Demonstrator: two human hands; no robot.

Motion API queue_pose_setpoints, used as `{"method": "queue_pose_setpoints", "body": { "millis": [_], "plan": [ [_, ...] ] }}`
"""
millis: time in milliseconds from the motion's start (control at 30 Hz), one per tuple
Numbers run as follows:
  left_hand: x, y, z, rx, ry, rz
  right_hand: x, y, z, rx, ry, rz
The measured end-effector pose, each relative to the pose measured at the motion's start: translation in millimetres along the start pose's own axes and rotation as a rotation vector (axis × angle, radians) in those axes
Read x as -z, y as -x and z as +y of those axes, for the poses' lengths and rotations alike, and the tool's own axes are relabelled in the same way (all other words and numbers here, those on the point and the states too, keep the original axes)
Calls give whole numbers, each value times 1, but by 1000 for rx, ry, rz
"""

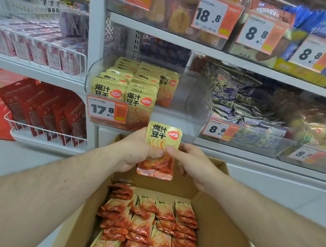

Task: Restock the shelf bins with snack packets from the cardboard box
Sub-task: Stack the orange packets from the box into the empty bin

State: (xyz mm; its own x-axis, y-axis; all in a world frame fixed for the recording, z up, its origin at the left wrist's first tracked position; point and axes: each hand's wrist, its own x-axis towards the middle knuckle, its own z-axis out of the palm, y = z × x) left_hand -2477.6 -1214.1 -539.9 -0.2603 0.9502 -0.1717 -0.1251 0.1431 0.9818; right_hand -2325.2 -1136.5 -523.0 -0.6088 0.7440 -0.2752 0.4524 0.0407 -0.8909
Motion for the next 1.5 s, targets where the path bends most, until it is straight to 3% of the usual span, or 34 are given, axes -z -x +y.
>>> {"method": "queue_pose_setpoints", "body": {
  "millis": [100,233,333,400,467,633,767,1000,1267,1500],
  "plan": [
    [0,-1,6,-48,-22,-34,8,-6,-12,26,-7,-89],
    [5,-4,24,-141,-178,37,14,-10,-31,28,-68,-68],
    [13,-7,35,-419,-705,338,27,-21,-62,120,-89,121],
    [19,-9,38,-586,-912,563,36,-35,-86,170,-114,278],
    [22,-12,38,-590,-1079,614,41,-54,-106,171,-183,351],
    [24,-22,29,-428,-1411,518,43,-141,-123,30,-184,452],
    [26,-30,23,-340,-1435,485,34,-193,-109,-50,-57,437],
    [25,-33,18,-395,-1347,514,20,-235,-92,-55,-22,398],
    [26,-34,16,-432,-1328,517,14,-243,-87,13,82,434],
    [25,-35,17,-408,-1324,506,13,-238,-92,-14,85,328]
  ]
}}
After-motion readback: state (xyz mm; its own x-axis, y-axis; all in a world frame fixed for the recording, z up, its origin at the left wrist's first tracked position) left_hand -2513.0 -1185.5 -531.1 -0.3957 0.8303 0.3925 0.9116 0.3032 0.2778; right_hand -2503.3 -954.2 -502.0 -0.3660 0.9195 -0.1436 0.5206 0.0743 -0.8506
